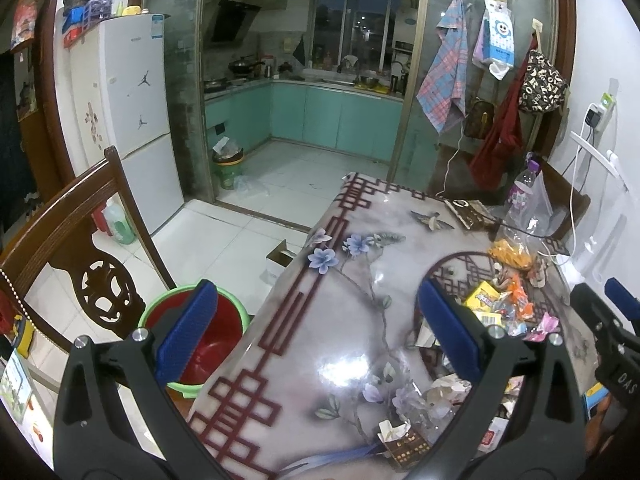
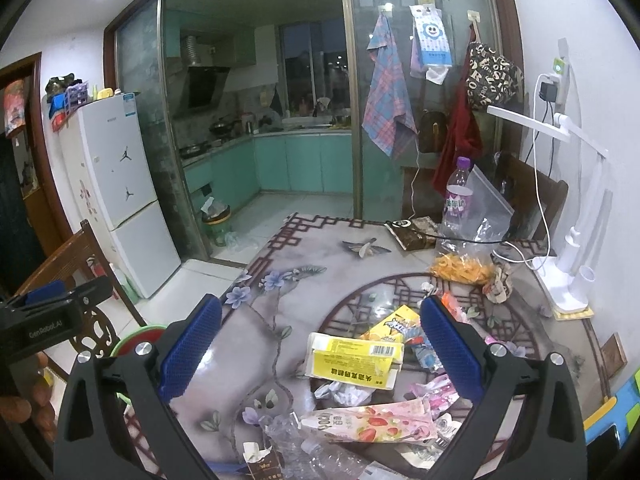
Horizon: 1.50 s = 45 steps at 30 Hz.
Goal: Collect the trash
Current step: 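Grasp the brown-and-gold snack wrapper with the left gripper, then lift the brown wrapper with the left gripper while the right gripper grasps a clear plastic bag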
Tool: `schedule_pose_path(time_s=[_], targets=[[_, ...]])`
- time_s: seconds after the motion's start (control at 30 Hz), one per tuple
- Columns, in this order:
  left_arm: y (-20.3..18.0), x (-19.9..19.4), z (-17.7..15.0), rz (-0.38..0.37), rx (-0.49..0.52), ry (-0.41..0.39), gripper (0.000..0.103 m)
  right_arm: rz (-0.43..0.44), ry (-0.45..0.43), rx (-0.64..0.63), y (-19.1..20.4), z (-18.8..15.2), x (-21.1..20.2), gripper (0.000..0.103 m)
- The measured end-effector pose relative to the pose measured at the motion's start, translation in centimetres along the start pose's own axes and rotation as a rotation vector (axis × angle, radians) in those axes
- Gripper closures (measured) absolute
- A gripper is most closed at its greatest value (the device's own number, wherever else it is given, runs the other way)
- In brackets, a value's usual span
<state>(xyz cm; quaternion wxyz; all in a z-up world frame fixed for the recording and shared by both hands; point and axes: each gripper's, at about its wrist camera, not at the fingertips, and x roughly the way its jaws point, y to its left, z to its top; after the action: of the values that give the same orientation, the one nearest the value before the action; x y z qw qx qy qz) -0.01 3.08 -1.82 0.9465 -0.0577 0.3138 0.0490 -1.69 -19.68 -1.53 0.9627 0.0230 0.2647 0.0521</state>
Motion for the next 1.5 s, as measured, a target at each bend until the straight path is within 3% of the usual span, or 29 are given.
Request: schedule_pose_path(time_s=[0.3,0.47,0.6,0.77,0.87,0.97,1.03,1.17,1.33,1.5], targets=[[-0.2,-0.2,-0.3,0.005,0.021,0.002,0.004,0.01,-0.019,0.015,-0.3,-0.2,-0.4,0.007],[-0.6,0.3,-0.9,-0.058,0.041,0.042,0.004,-0.045,-0.02,-0.006,-1.1,-0.3,-0.3,0.007],[-1.9,3.3,-3.6,-0.193,0.068,0.19,0.004,-0.149,-0.027,-0.016,-3.6,-0.2,-0.1,0.007],[-5.4,8.7,-10.5,-0.355,0.137,0.501,0.016,-0.203,0.037,0.088,-8.3,-1.5,0.0,0.007],[-6.7,10.5,-13.7,-0.392,0.175,0.619,0.019,-0.218,0.098,0.088,-9.4,-3.0,0.2,0.007],[-7.4,12.6,-16.4,-0.42,0.15,0.745,0.024,-0.239,0.16,0.047,-9.2,-4.6,1.0,0.007],[-7.7,13.6,-17.5,-0.424,0.132,0.787,0.026,-0.235,0.207,0.032,-9.0,-5.8,1.7,0.007],[-8.1,14.4,-18.4,-0.446,0.111,0.821,0.045,-0.164,0.287,0.031,-8.4,-7.3,3.4,0.007],[-6.8,13.7,-16.2,-0.472,0.066,0.766,0.086,0.057,0.389,0.031,-5.1,-8.7,5.6,0.007],[-4.4,12.2,-13.4,-0.402,0.068,0.65,0.087,0.188,0.488,-0.057,-0.9,-10.2,8.0,0.01]])
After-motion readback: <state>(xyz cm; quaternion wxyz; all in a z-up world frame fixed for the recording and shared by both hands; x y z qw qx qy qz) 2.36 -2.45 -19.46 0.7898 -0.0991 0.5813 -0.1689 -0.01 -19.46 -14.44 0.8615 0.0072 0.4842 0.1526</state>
